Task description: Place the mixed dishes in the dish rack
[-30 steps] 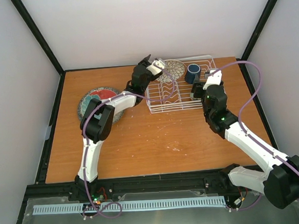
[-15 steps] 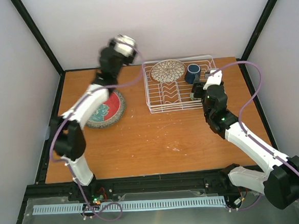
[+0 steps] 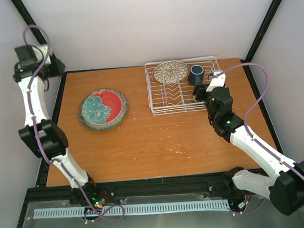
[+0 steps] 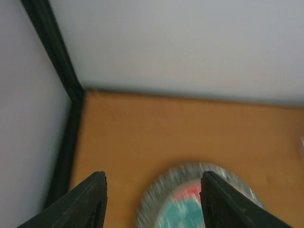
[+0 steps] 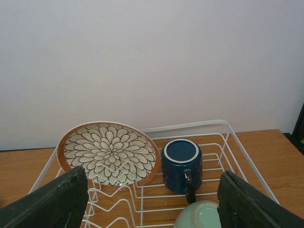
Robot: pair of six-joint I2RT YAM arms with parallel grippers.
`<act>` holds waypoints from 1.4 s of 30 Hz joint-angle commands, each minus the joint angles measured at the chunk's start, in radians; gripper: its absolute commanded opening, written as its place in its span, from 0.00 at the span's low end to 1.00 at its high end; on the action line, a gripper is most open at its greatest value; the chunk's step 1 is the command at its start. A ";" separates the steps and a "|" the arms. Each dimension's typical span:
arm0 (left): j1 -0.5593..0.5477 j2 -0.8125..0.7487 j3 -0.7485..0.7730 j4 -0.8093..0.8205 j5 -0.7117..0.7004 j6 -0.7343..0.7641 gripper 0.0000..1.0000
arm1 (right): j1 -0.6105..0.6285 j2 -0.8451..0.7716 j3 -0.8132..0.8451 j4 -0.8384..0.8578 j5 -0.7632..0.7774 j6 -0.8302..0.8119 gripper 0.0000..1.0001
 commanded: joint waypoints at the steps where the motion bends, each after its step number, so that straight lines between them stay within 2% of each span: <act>1: 0.030 0.092 -0.111 -0.285 0.233 0.014 0.55 | -0.002 -0.046 -0.011 -0.012 -0.036 0.033 0.74; 5: 0.030 0.125 -0.183 -0.349 0.222 0.058 0.55 | -0.002 -0.057 -0.011 -0.021 -0.044 0.042 0.74; 8: 0.034 0.108 -0.276 -0.314 0.170 0.059 0.56 | -0.002 -0.067 -0.012 -0.029 -0.054 0.049 0.74; 14: 0.053 0.122 -0.362 -0.268 0.183 0.072 0.56 | -0.002 -0.095 -0.017 -0.048 -0.064 0.058 0.74; 28: 0.054 0.240 -0.412 -0.222 0.130 0.070 0.50 | -0.002 -0.114 -0.010 -0.058 -0.058 0.055 0.74; 42: 0.054 0.287 -0.411 -0.194 0.174 0.065 0.44 | -0.002 -0.106 -0.005 -0.056 -0.059 0.055 0.74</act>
